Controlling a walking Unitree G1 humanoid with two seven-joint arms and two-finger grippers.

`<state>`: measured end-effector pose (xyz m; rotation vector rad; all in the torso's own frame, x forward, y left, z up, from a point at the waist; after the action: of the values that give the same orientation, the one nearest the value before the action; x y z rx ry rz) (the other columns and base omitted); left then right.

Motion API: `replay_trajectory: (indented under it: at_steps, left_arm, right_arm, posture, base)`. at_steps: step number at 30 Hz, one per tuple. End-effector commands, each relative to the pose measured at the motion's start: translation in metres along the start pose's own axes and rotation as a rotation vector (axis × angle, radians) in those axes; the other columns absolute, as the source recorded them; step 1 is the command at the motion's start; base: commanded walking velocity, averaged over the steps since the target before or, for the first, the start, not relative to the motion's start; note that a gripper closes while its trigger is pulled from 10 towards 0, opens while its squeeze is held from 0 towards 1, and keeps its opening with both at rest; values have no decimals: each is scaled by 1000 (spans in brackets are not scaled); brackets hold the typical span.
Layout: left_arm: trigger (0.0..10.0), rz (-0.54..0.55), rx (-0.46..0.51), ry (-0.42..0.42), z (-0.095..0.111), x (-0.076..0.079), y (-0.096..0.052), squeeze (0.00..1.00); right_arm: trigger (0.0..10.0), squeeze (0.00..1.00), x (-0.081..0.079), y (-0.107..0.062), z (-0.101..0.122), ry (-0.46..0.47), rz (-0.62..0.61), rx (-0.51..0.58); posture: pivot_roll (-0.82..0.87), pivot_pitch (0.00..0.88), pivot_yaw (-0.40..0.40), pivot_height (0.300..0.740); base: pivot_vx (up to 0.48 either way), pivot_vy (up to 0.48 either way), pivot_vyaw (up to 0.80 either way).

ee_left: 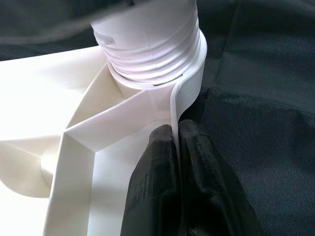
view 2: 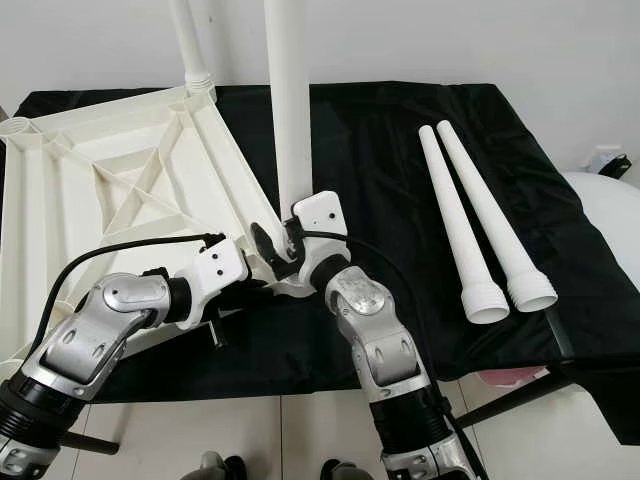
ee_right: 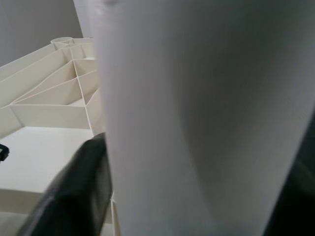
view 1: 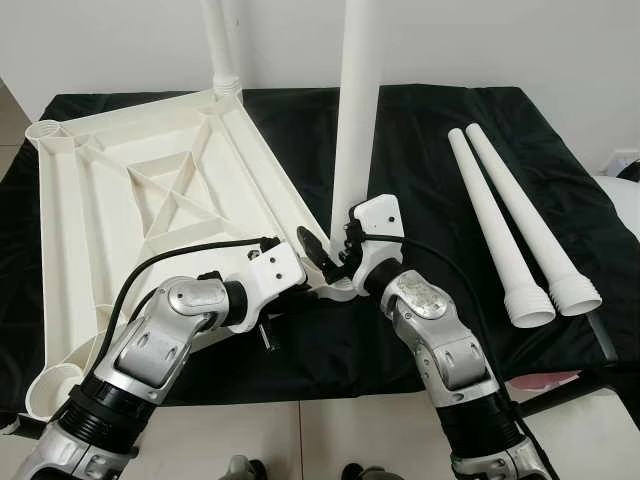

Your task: Building children table

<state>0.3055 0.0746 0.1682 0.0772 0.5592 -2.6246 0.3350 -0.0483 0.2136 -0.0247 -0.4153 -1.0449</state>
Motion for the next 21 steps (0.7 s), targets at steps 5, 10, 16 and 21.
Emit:
replay_trajectory:
  at_steps: [5, 10, 16, 21]
  left_arm:
    - [10000, -35, 63, 56, 18, 7, 0, 0]
    - [10000, -34, 65, 55, 19, 7, 1, 0]
    - [10000, -33, 66, 53, 19, 6, 0, 0]
    - [10000, -35, 65, 52, 18, 7, 0, 0]
  right_arm:
    - [0, 0, -4, 2, -2, 22, -2, -9]
    - [0, 0, -5, 1, 2, 29, 17, 16]
    - [10000, 0, -9, 0, 9, -68, 46, 45]
    - [10000, 0, -28, -9, 16, -380, 210, 125]
  posture:
    - [14, 173, 23, 740]
    - [13, 172, 23, 740]
    - [14, 169, 24, 740]
    - [11, 169, 26, 740]
  base:
    - [0, 0, 0]
    - [0, 0, 0]
    - [0, 0, 0]
    - [0, 0, 0]
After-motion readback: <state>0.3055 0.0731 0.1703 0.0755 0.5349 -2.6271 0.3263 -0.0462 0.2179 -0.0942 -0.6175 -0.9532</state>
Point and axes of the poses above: a point about 5 cm out from each wrist's last joint towards the gripper, its own y axis pointing out of the wrist towards the gripper, its own z axis along the axis of the wrist's last joint, x = y × z, the point moved 3 cm from there along y, pointing out of the wrist towards the gripper, and after that the axes turned 14 degrees about -y, right-handed, at the moved point
